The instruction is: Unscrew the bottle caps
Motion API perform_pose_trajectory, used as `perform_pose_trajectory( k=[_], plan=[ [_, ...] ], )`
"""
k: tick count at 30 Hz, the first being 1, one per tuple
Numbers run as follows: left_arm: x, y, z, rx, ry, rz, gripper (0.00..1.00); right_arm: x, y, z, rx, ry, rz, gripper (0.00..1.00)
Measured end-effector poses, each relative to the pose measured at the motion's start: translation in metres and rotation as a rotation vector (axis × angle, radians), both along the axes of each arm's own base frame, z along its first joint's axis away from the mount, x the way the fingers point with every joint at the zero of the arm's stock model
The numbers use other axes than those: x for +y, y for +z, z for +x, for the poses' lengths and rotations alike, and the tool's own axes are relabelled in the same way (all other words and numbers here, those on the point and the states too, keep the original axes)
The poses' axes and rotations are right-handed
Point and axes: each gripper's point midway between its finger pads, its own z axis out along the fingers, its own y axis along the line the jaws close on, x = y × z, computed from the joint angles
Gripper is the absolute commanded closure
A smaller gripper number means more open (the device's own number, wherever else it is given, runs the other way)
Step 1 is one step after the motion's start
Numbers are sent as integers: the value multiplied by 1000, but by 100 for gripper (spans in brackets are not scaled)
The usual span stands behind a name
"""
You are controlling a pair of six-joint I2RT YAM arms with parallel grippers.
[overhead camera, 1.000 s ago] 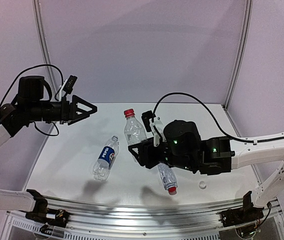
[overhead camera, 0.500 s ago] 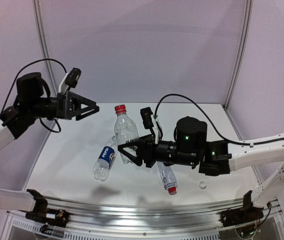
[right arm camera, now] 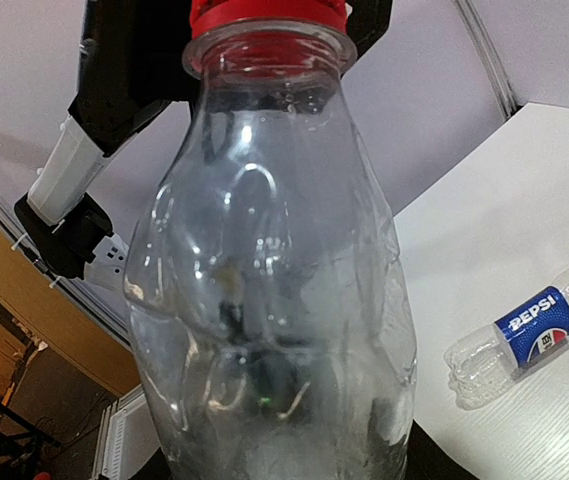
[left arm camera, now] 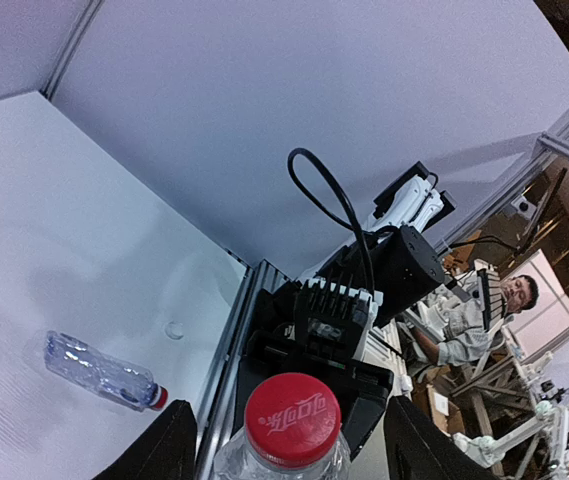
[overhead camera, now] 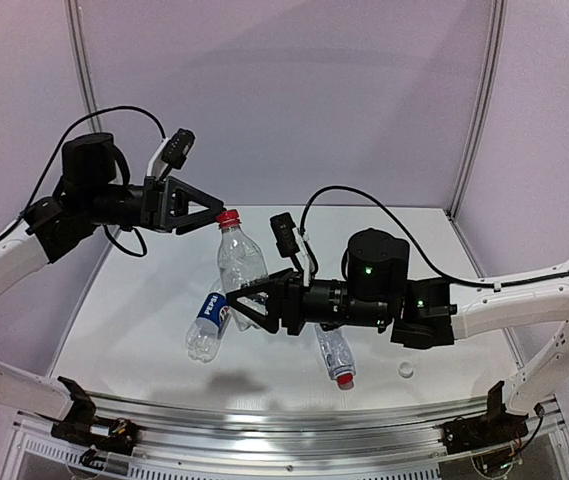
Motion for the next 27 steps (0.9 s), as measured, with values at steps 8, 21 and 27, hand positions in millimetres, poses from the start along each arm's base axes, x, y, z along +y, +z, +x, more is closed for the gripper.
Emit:
perform_pose_trajectory(
  k=[8, 21, 27],
  plan=[
    [-8, -9, 1, 22, -20, 14, 77, 0, 1, 4, 7, -1, -8, 68],
    [-14, -11, 26, 53, 145, 104, 94, -8, -3, 37, -12, -206, -150, 70],
    [-30, -23, 55, 112, 324, 241, 76, -29, -16, 68, -76, -419, -330, 70]
  ],
)
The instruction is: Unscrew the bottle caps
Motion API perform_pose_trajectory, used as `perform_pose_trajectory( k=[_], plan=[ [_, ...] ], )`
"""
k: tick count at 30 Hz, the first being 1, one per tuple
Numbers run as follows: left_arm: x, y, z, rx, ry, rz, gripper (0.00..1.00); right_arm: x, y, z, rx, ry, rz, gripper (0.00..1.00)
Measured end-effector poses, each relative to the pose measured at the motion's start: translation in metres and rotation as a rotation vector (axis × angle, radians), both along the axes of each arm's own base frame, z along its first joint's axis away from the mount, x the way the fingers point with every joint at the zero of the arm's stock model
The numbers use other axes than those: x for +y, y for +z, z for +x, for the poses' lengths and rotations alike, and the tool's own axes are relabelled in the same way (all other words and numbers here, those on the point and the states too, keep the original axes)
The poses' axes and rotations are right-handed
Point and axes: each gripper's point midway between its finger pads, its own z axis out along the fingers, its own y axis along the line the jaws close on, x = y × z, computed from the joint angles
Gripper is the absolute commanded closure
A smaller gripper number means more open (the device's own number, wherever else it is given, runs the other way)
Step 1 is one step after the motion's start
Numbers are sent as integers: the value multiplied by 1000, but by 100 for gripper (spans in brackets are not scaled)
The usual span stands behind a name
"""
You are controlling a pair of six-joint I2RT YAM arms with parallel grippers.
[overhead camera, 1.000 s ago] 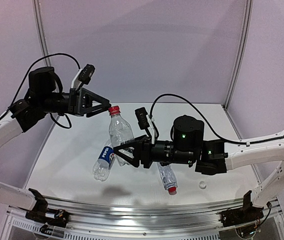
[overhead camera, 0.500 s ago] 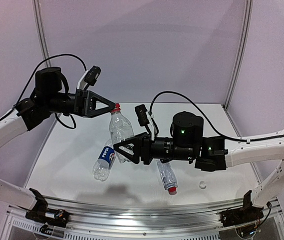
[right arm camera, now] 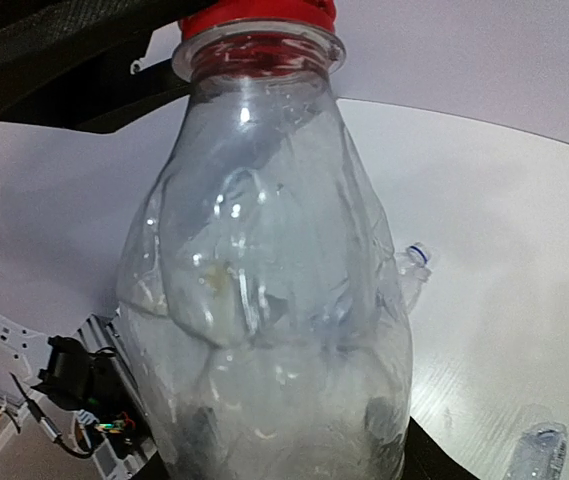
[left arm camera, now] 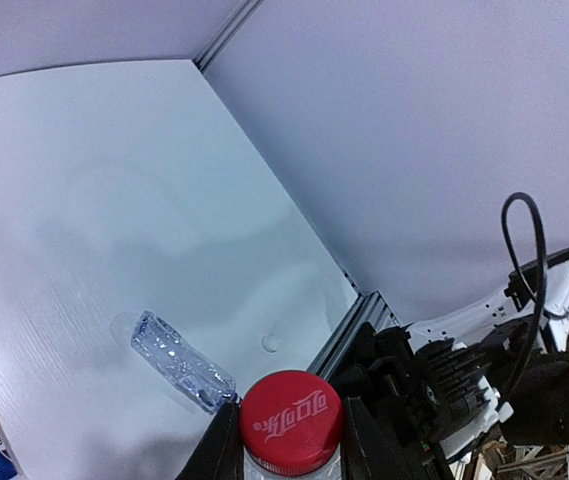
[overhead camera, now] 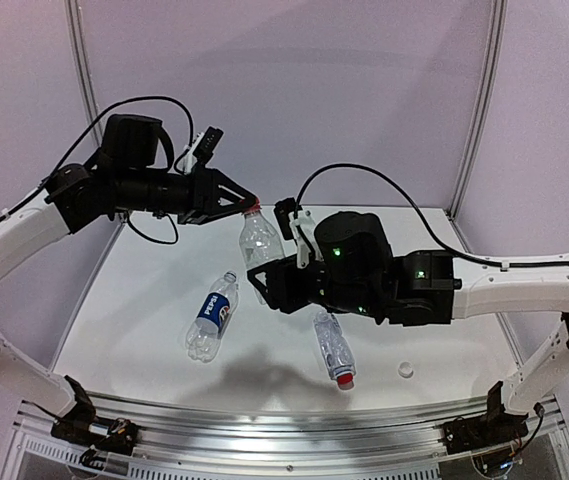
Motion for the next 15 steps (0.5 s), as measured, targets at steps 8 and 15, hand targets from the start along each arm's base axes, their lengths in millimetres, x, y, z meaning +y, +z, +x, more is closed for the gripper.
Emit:
perform_pose_trajectory(
  k=[8, 15],
  plan=[
    [9, -16, -2, 16, 24, 82, 1, -17, -20, 14, -39, -73, -63, 69],
    [47, -12, 2, -22, 72, 28, 1, -17, -27, 8, -23, -28, -16, 68]
  ],
)
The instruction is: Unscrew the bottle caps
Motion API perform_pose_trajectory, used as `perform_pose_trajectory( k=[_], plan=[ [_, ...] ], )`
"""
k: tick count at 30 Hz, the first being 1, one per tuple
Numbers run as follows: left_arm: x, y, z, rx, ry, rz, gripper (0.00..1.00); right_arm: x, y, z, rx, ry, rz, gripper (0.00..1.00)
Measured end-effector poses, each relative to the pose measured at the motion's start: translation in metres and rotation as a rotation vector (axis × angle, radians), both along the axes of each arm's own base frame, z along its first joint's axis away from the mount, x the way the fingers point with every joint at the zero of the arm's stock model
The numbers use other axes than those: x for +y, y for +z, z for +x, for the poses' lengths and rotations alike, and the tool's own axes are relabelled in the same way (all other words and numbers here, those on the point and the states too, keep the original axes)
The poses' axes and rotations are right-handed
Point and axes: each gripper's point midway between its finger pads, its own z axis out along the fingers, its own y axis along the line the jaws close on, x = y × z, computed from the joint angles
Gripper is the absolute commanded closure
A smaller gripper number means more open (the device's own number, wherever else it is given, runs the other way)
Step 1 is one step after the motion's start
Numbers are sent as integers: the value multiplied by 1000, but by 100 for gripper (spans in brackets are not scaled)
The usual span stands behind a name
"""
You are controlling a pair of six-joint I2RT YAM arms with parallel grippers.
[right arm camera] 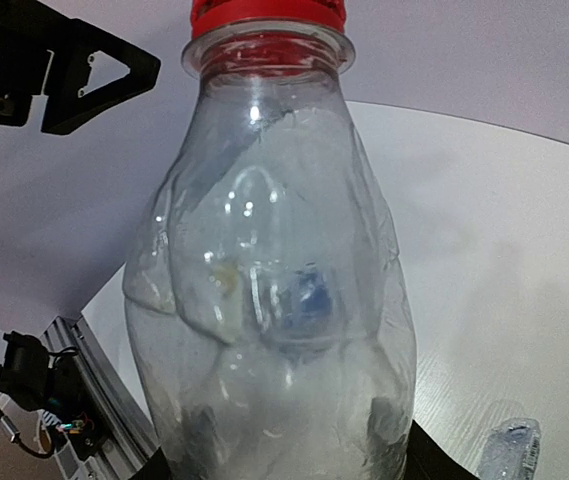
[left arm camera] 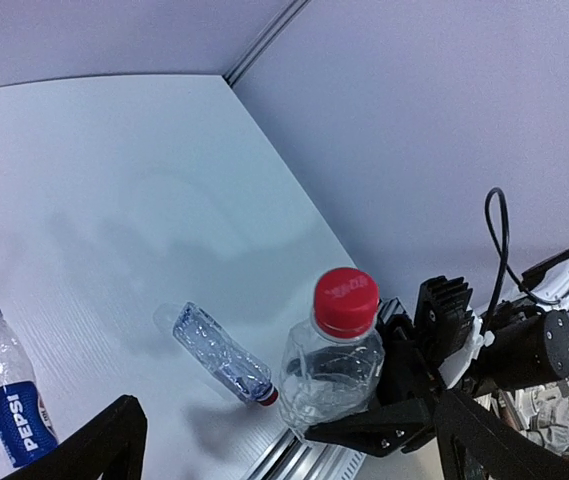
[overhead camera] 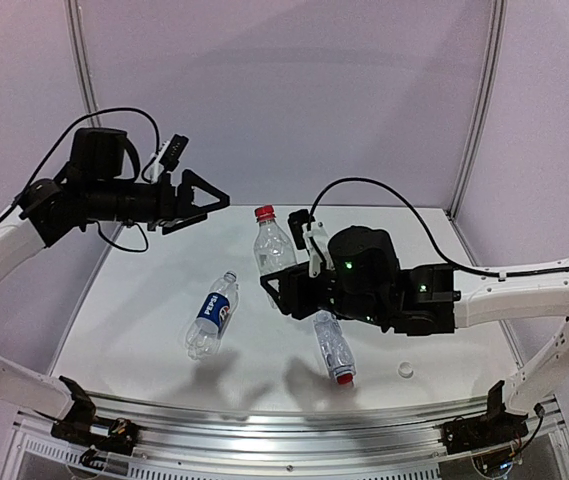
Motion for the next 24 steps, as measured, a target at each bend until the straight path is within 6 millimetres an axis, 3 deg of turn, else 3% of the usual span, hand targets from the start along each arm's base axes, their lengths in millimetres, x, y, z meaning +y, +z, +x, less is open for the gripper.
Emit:
perform_pose_trajectory(
  k=[5, 11, 15, 21, 24],
  plan=[
    [17, 5, -10, -28, -84, -118, 3, 19, 11, -25, 11, 178, 123, 68],
    [6, 25, -35, -68, -261, -233, 13, 39, 38, -50, 25, 366, 250, 68],
    [3, 37, -42, -97, -316, -273, 20, 54, 46, -56, 39, 442, 281, 68],
    [-6, 34, -48, -74, -372, -286, 39, 67, 46, -61, 64, 502, 290, 68],
    [-10, 30, -48, -57, -387, -282, 61, 68, 47, -62, 66, 514, 292, 68]
  ],
)
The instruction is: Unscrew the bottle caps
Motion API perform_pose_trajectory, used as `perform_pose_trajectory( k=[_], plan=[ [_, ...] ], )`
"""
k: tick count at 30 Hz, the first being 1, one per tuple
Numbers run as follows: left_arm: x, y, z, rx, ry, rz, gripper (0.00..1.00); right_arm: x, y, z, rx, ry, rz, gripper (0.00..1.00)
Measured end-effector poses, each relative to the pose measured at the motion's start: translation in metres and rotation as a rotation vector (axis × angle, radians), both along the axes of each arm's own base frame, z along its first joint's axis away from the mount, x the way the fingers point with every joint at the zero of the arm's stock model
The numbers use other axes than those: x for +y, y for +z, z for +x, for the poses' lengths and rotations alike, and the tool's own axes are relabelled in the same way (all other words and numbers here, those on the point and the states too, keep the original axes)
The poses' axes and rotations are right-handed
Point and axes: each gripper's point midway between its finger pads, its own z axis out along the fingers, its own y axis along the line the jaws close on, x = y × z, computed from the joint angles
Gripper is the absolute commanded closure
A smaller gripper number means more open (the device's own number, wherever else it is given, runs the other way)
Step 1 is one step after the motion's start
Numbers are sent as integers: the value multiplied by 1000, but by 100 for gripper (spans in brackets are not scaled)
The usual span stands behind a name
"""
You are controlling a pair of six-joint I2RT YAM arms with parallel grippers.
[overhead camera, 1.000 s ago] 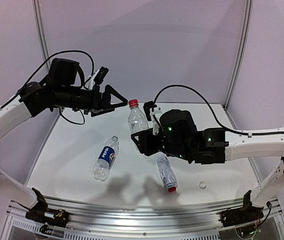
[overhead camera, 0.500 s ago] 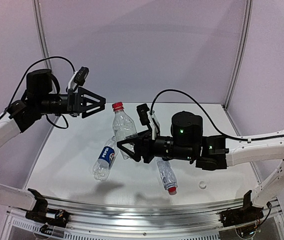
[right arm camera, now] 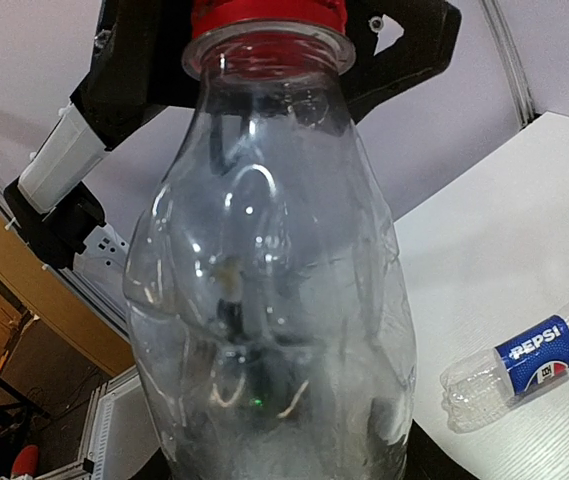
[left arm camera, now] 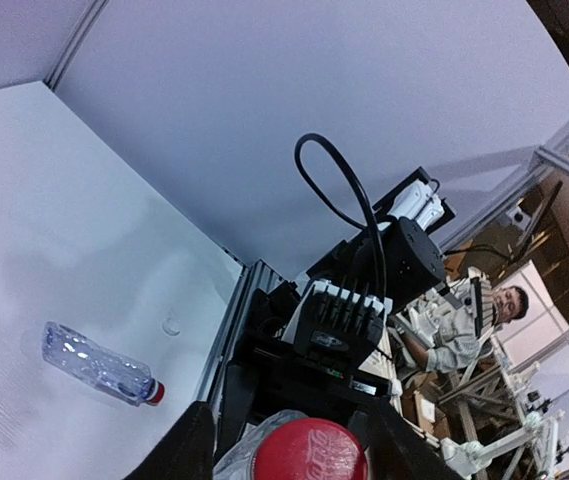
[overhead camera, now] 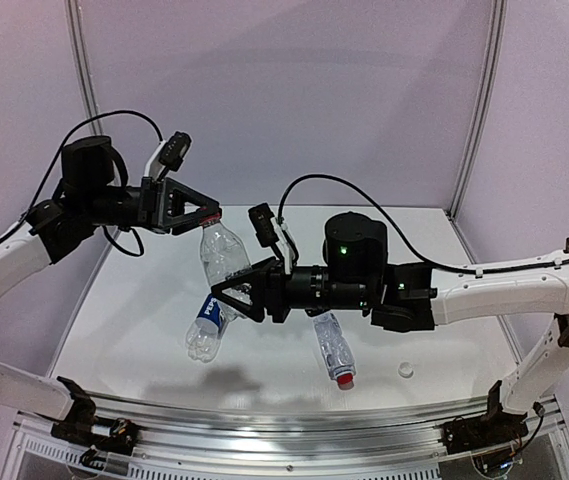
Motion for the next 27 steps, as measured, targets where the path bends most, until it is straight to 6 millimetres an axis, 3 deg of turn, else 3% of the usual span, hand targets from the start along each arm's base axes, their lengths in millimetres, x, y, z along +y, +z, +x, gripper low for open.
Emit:
perform_pose_trajectory(
  k=[2, 4, 11, 19, 23, 27],
  plan=[
    [0, -2, -1, 11, -4, 5, 76, 0, 0, 0, 1, 5, 0, 68],
    [0, -1, -1, -3, -7, 5, 82, 0, -2, -1, 12, 8, -6, 68],
    [-2, -4, 1, -16, 30, 44, 84, 0, -4, 4, 29, -16, -27, 68],
    [-2, -5, 46, 41, 387, 233, 81, 4, -5, 51, -37, -373, -296, 68],
    [-8, -29, 51, 93, 428, 308, 66, -7, -29, 57, -68, -439, -388, 68],
    [-11, -44, 46, 125, 410, 355, 32, -14, -45, 57, -90, -451, -410, 68]
  ],
)
